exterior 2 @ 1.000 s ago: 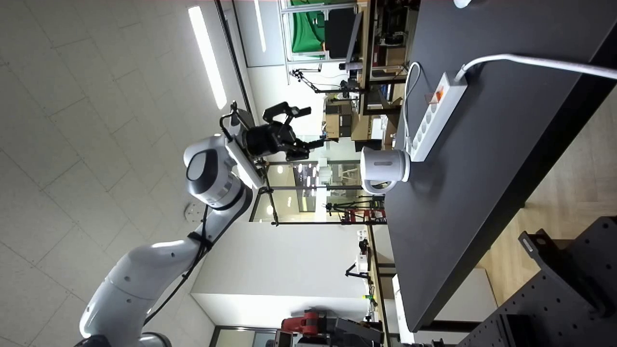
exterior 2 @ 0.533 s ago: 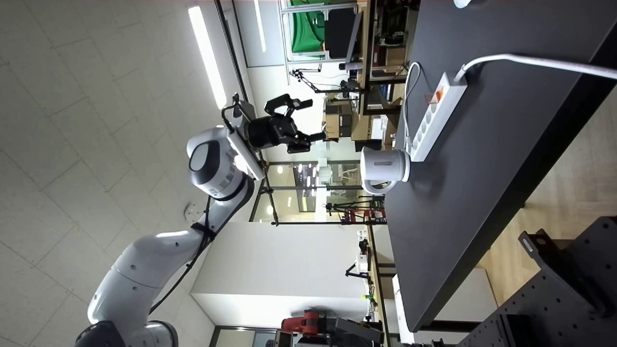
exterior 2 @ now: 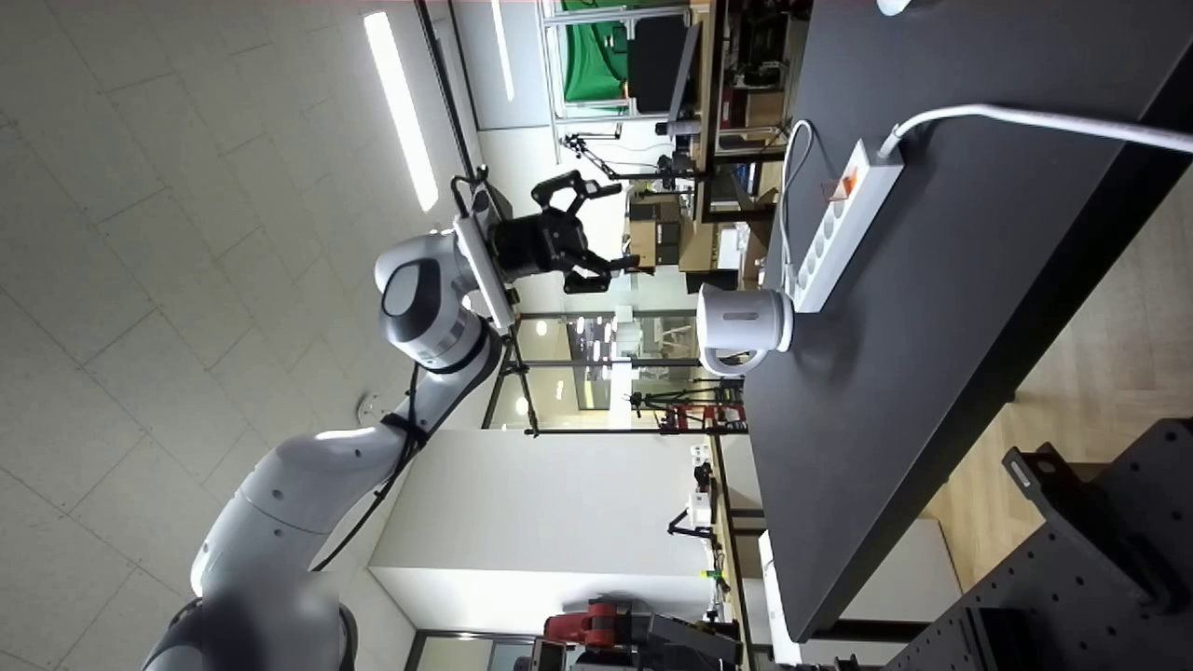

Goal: Press the switch on the adapter

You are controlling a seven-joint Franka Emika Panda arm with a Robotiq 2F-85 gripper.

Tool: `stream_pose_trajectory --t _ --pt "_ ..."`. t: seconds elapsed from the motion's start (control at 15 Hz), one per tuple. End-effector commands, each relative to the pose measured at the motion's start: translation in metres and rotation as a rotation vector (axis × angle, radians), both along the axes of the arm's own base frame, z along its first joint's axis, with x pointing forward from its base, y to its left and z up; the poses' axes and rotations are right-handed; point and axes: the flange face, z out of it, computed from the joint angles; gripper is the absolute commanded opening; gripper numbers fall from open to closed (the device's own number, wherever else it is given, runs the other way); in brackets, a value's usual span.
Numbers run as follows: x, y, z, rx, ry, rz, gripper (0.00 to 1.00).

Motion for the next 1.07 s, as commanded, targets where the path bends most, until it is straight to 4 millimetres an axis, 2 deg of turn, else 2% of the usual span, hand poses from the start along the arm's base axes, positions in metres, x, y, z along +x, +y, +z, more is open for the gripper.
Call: stream_pose_trajectory --t 0.0,0.2,0.4,0.6,0.67,1.0 --pt "0.032 -0.037 0.002 0.011 0.069 0.195 1.0" --pt "0.044 -0.069 0.007 0.005 0.123 0.377 1.0" --pt "0.054 -0.084 0.011 0.033 0.144 0.557 1.0" --pt "0.063 -0.08 0.008 0.119 0.173 0.714 1.0" --pt "0.052 -0.081 0.003 0.076 0.157 0.637 1.0" --pt "0.06 -0.076 0.001 0.109 0.178 0.706 1.0"
